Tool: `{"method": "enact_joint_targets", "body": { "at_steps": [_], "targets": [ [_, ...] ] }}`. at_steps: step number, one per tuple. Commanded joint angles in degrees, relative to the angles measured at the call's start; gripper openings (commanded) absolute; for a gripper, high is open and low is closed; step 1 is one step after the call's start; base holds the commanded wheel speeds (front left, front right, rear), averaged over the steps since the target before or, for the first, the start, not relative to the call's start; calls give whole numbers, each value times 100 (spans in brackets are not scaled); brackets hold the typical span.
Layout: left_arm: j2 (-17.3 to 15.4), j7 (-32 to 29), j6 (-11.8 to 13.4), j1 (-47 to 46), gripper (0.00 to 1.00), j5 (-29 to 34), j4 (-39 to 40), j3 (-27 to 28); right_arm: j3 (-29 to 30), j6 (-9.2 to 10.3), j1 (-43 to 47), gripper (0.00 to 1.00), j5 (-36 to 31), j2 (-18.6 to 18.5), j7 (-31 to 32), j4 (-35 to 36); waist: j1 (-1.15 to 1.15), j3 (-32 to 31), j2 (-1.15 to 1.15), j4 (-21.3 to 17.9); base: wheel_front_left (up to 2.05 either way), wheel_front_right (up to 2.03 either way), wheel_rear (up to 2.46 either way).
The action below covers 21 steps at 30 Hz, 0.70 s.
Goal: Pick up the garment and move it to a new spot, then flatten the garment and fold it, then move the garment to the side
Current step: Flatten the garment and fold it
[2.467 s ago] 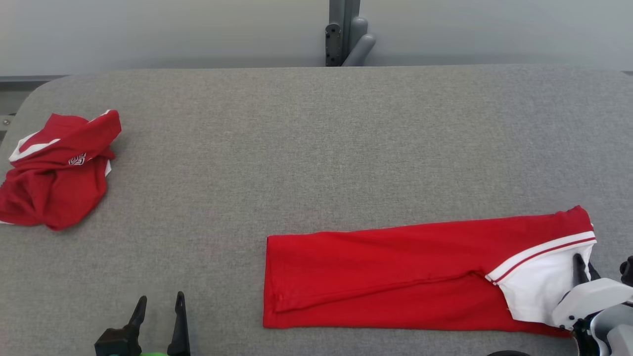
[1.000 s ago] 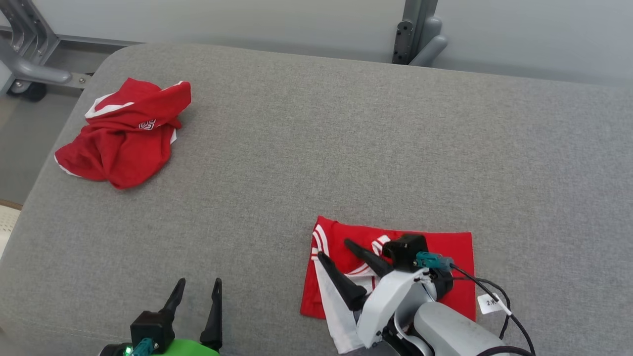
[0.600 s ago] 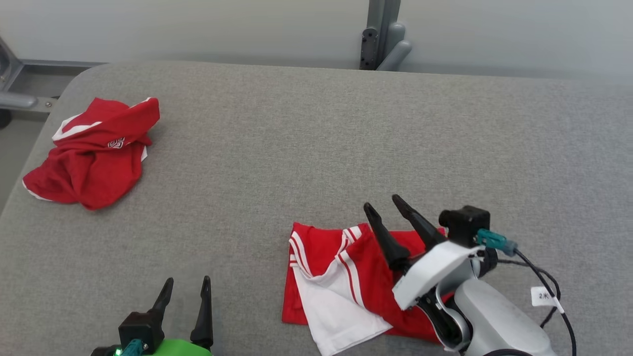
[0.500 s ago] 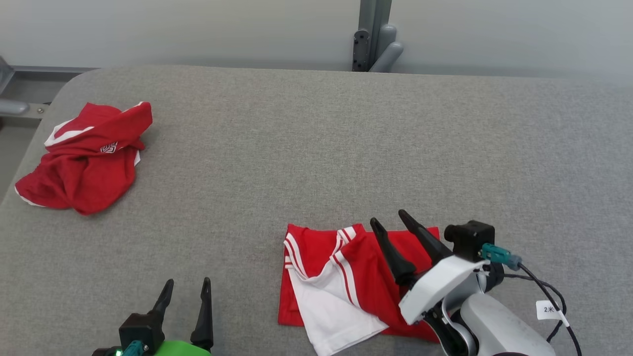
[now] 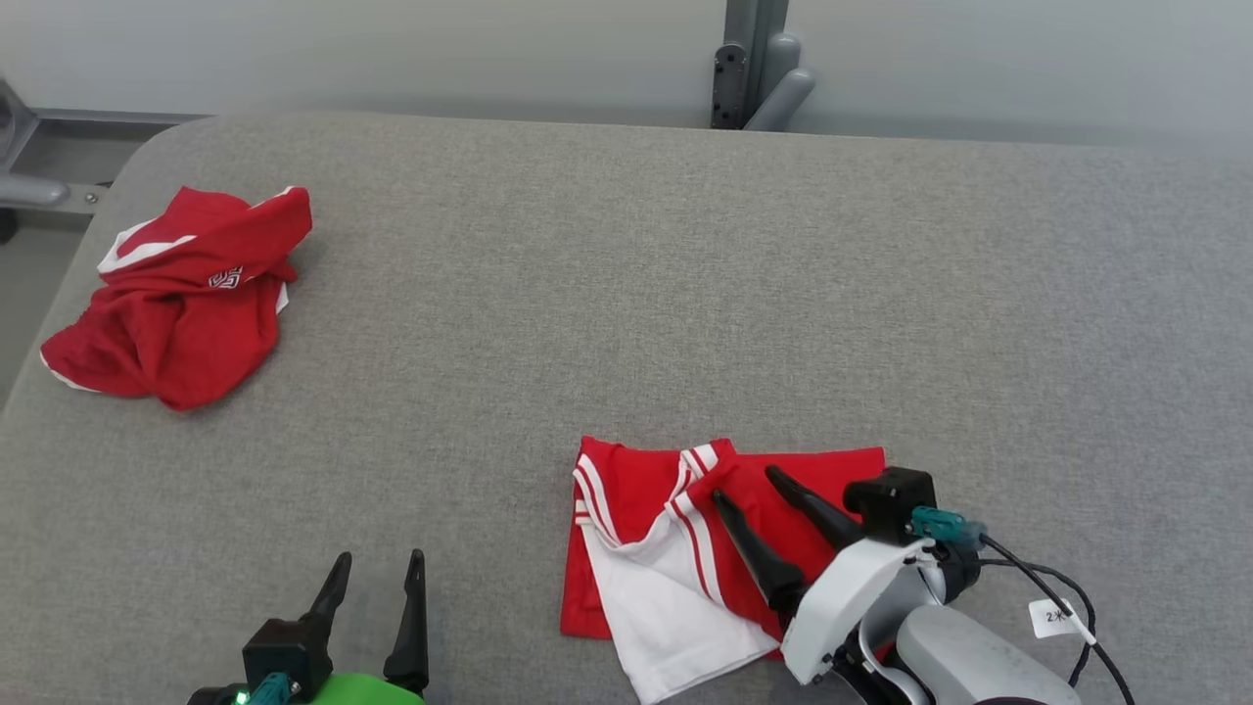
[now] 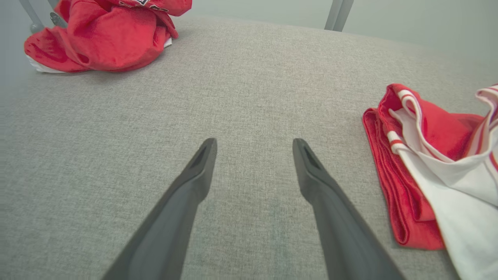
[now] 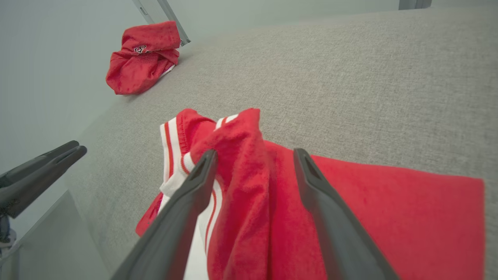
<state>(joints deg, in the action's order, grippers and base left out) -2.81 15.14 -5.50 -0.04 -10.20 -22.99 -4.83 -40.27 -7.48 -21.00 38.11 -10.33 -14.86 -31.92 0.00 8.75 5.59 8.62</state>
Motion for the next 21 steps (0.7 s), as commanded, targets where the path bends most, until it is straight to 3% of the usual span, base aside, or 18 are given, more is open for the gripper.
{"method": "enact_joint_targets", "body": {
  "at_steps": [1,2,3,4,5,6,16,17,18,19,21],
  "targets": [
    [-18,-3,3,-45,100,-5,-17,13,-60,-1,-58,100,14,-28,37,-91,0,38,-1,70,0,0,0],
    [-17,-3,0,-49,100,-8,-19,12,-96,-1,-125,100,11,-17,26,-139,0,48,-1,99,0,0,0],
    [-17,-3,1,-49,100,-17,-24,15,-136,-1,-181,90,45,3,33,-202,0,55,-1,121,0,0,0],
    [-18,-3,5,-48,100,-23,-25,20,-193,-1,-223,38,50,8,63,-267,0,62,-1,139,0,0,0],
    [-17,-3,6,-45,100,-18,-25,23,-247,-1,-259,7,60,15,65,-312,0,66,-1,153,0,0,0],
    [-17,-3,6,-39,100,-21,-25,21,-296,-1,-288,0,92,24,67,-352,0,70,-1,167,0,0,0],
    [-17,-3,37,-17,100,-3,-9,81,-1293,0,-375,0,577,-122,166,261,0,55,-1,76,0,0,0],
    [-17,-3,35,-27,100,3,-9,81,-1484,-1,-362,5,717,-165,210,433,0,45,-1,44,0,0,0],
    [-17,-3,33,-32,100,9,-10,89,-1671,-1,-339,69,885,-229,280,618,0,30,-1,13,0,0,0],
    [-19,-3,33,-29,100,9,-11,101,-1832,-1,-346,100,1012,-308,323,786,0,15,-1,-23,0,0,0],
    [-18,-3,29,-19,100,21,-5,128,-2066,0,-404,100,1272,-503,307,1093,0,-17,-1,-102,0,0,0]
  ]
}}
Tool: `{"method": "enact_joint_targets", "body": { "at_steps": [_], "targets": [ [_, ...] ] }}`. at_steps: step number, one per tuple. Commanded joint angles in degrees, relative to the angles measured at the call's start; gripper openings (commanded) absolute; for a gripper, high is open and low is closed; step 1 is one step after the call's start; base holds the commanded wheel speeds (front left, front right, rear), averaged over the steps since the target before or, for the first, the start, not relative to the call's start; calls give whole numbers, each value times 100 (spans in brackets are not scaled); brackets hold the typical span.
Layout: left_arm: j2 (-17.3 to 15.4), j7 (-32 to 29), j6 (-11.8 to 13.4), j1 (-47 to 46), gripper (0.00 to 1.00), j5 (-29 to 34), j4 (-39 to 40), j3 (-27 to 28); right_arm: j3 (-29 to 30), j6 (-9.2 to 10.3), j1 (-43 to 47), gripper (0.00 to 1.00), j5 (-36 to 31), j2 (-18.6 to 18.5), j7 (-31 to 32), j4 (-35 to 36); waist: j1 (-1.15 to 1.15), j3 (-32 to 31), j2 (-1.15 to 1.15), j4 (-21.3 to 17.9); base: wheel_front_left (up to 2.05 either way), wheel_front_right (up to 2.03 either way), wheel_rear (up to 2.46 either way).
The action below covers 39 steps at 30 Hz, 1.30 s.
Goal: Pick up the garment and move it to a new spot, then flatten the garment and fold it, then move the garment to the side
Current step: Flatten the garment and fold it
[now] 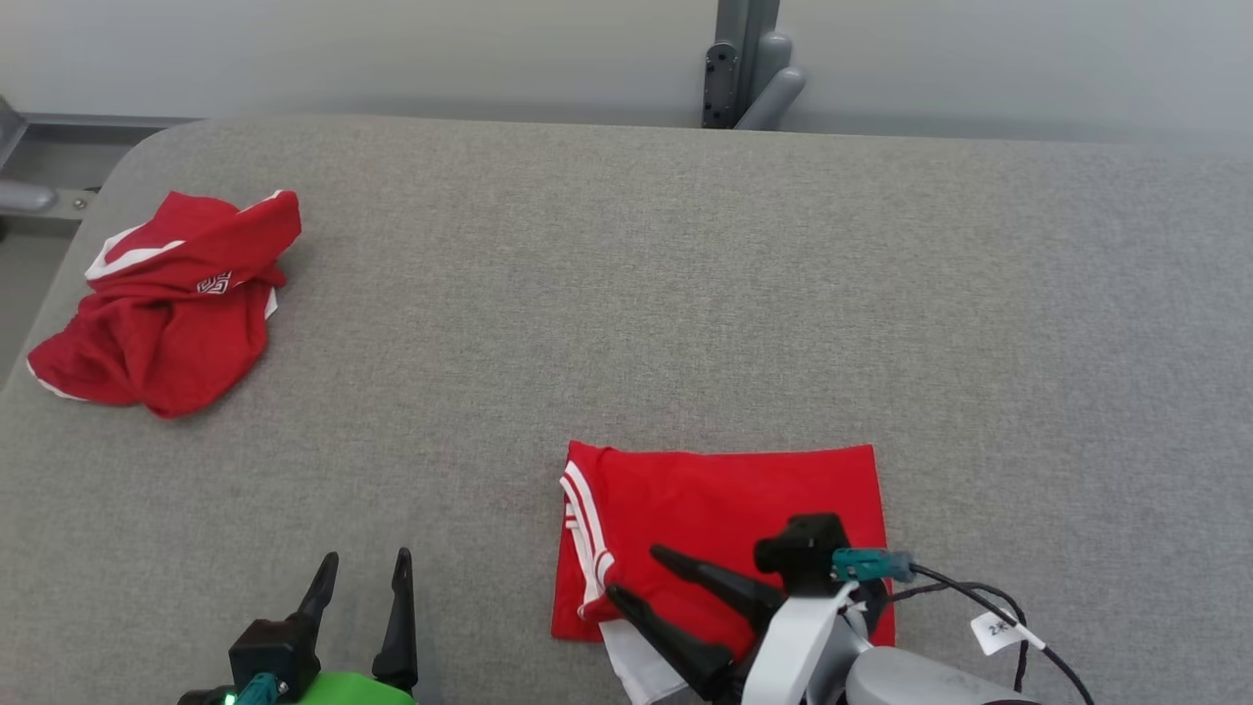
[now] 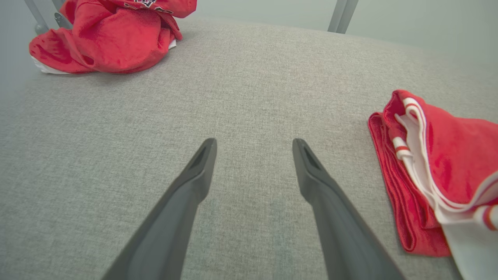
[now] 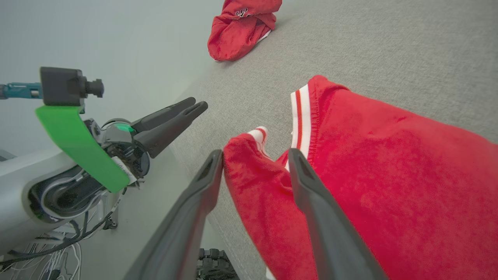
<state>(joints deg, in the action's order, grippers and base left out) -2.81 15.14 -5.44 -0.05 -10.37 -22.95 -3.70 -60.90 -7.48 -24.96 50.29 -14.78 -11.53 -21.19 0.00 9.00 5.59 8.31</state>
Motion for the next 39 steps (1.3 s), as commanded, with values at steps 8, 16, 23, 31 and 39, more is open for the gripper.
{"method": "enact_joint_targets", "body": {
  "at_steps": [8,16,23,31,39],
  "targets": [
    [-17,-3,50,94,100,66,14,106,553,-1,-25,100,-40,-451,-345,12,0,-222,0,-428,0,0,0],
    [-17,-3,81,72,100,148,72,232,2848,-1,645,100,-1728,88,-364,-212,0,-287,0,-696,0,0,0],
    [-17,-3,101,97,100,205,162,355,4340,0,1365,100,-2952,599,-365,123,0,-340,0,-814,0,0,0],
    [-17,-3,81,267,100,226,230,545,5252,0,1944,100,-3476,942,-365,374,0,-517,0,-929,0,0,0],
    [-17,-3,59,422,100,217,295,623,5463,0,2210,100,-3612,1072,-366,363,0,-704,0,-1012,0,0,0]
  ]
}}
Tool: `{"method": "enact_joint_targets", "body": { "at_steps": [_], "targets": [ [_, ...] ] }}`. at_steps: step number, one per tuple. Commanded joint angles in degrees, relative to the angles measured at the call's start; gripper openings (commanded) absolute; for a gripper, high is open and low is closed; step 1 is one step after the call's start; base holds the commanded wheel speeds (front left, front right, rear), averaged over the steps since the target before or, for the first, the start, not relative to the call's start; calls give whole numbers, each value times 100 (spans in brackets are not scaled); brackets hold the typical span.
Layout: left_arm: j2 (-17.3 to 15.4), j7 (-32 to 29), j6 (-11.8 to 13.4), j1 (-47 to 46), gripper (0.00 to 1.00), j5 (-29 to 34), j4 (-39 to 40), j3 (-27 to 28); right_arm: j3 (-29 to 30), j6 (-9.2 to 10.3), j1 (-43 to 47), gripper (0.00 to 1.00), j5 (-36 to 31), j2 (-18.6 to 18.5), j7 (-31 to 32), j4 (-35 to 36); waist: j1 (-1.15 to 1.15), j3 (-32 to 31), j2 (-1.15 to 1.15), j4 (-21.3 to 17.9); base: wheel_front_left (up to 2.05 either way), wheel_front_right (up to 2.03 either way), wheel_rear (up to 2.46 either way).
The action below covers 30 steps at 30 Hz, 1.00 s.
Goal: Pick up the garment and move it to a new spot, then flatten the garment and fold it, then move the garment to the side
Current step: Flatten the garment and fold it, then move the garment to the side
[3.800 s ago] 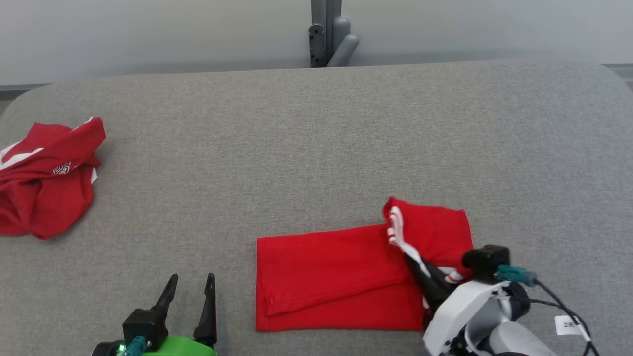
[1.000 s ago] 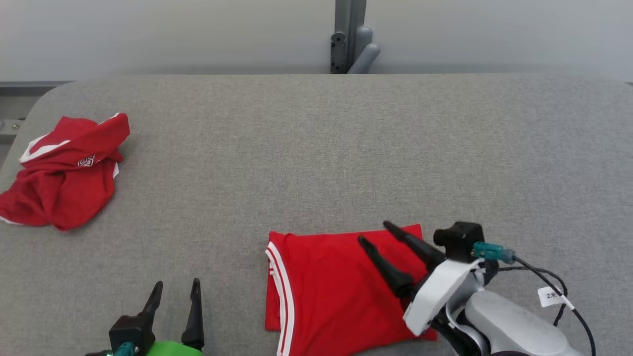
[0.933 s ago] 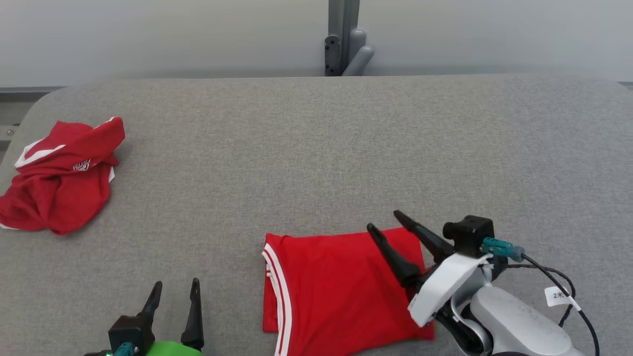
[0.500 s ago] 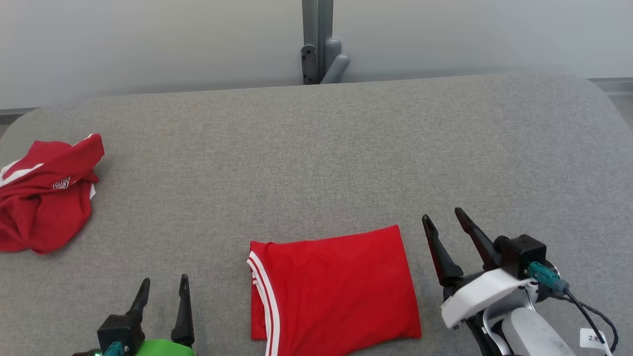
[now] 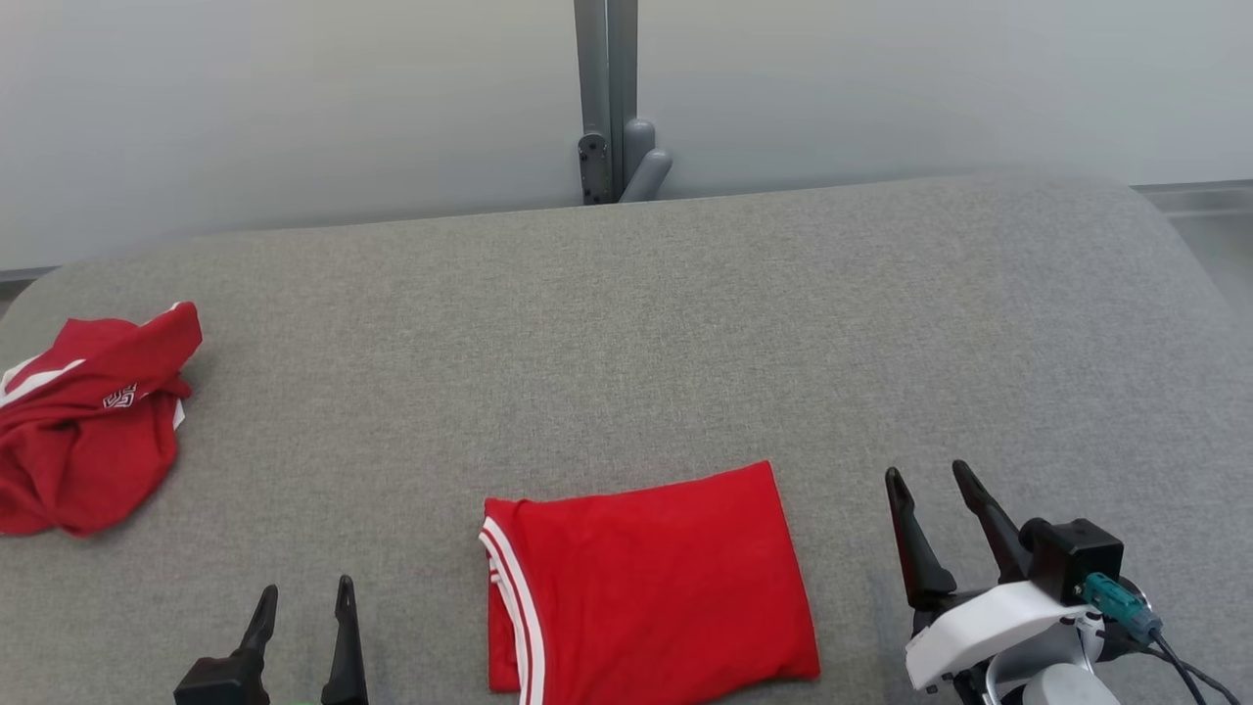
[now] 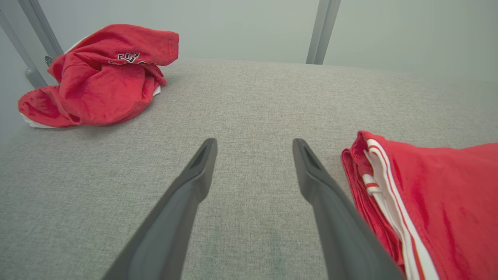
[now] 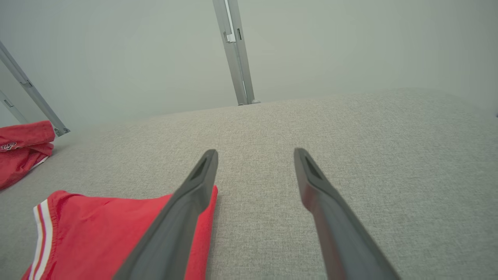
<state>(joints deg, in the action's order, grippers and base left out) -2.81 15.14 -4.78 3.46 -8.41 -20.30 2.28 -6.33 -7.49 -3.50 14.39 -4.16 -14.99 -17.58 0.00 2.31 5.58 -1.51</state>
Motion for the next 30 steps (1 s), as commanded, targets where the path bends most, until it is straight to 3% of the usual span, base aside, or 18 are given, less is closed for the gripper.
{"method": "enact_joint_targets", "body": {
  "at_steps": [1,19,30],
  "targets": [
    [-18,-3,-11,106,100,17,38,31,10,1,90,100,-20,19,-20,-14,0,-69,0,-46,0,0,0],
    [-18,-3,38,214,100,-30,242,-53,-56,1,262,100,-15,95,-20,-207,0,-28,0,88,0,0,0],
    [-17,-4,6,-28,100,-62,189,-333,-746,1,-420,100,470,98,-17,-1259,0,488,0,539,0,0,0]
  ]
}}
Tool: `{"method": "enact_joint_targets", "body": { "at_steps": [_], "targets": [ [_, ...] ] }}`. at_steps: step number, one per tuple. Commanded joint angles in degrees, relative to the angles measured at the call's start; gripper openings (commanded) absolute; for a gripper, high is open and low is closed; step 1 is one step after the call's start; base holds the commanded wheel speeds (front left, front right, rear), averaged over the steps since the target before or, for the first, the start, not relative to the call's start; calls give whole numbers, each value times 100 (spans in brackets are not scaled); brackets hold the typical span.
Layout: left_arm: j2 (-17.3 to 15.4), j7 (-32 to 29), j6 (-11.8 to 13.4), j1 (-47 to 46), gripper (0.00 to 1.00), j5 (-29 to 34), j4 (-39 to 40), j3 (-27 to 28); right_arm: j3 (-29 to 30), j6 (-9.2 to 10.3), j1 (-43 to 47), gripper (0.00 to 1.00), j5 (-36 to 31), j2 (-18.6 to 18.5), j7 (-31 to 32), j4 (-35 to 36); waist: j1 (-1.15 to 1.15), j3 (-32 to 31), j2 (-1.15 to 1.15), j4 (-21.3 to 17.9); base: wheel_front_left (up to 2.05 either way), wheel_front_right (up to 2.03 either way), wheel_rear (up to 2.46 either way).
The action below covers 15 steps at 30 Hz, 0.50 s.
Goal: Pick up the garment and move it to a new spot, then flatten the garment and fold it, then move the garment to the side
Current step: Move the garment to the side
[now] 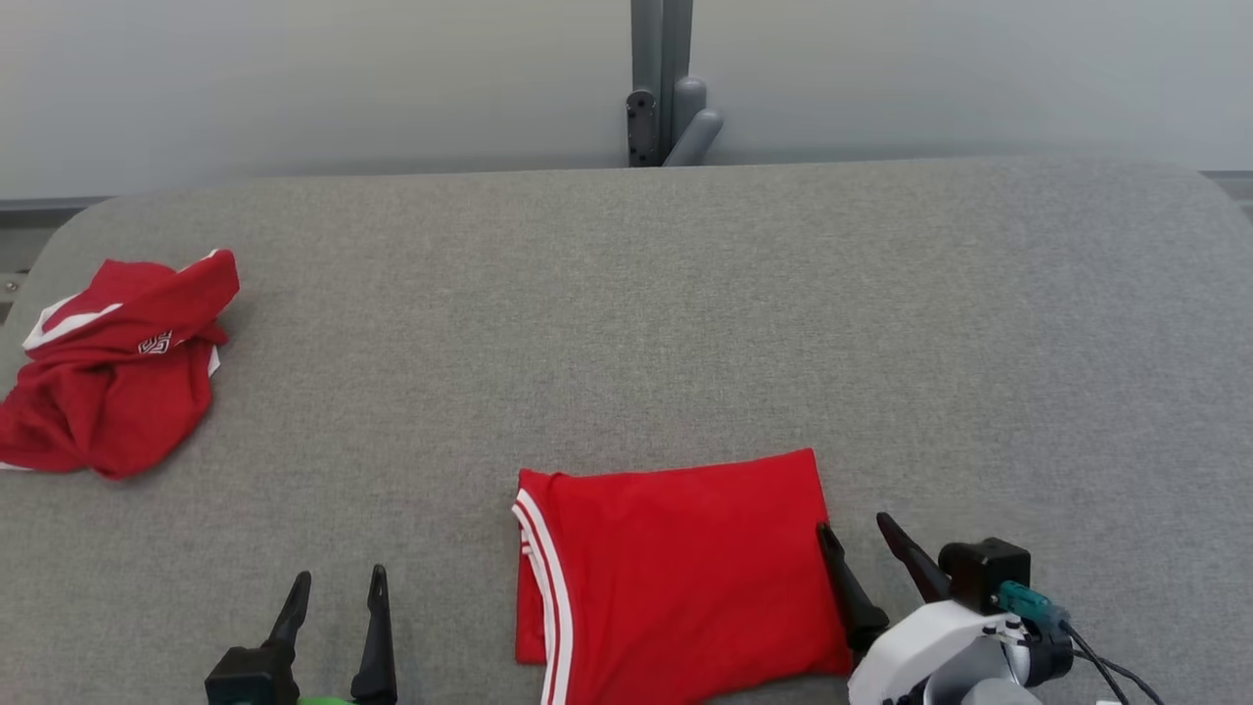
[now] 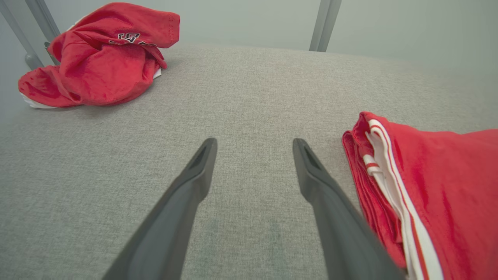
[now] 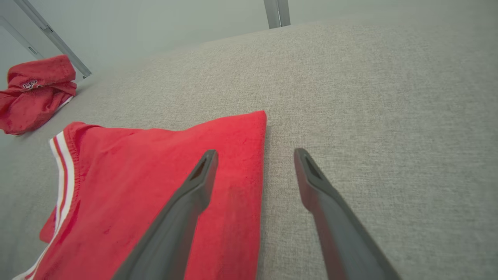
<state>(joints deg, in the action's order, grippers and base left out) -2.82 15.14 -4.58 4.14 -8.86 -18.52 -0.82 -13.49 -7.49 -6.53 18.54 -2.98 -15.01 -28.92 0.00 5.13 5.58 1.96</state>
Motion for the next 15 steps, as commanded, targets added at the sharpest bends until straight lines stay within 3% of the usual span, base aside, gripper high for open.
{"method": "enact_joint_targets", "body": {
  "at_steps": [1,11,12,13,14,15],
  "targets": [
    [-16,-4,-17,-138,100,-19,16,-35,-74,1,-227,100,55,-20,-15,-266,0,259,0,232,0,0,0],
    [-16,-4,2,-426,100,-34,39,-176,-490,1,-1049,100,558,-4,21,-1603,0,639,0,525,0,0,0],
    [-17,-4,0,-429,100,-29,37,-174,-553,1,-1079,44,625,-1,24,-1688,0,649,0,533,0,0,0],
    [-17,-4,0,-429,100,-29,37,-174,-553,1,-1079,44,625,-1,24,-1688,0,649,0,533,0,0,0],
    [-16,-4,-1,-434,100,-23,37,-171,-636,0,-1116,0,677,6,21,-1735,0,661,0,540,0,0,0],
    [-17,-4,-4,-446,100,-14,40,-158,-680,0,-1150,0,765,11,26,-1768,0,673,0,540,0,0,0]
  ]
}}
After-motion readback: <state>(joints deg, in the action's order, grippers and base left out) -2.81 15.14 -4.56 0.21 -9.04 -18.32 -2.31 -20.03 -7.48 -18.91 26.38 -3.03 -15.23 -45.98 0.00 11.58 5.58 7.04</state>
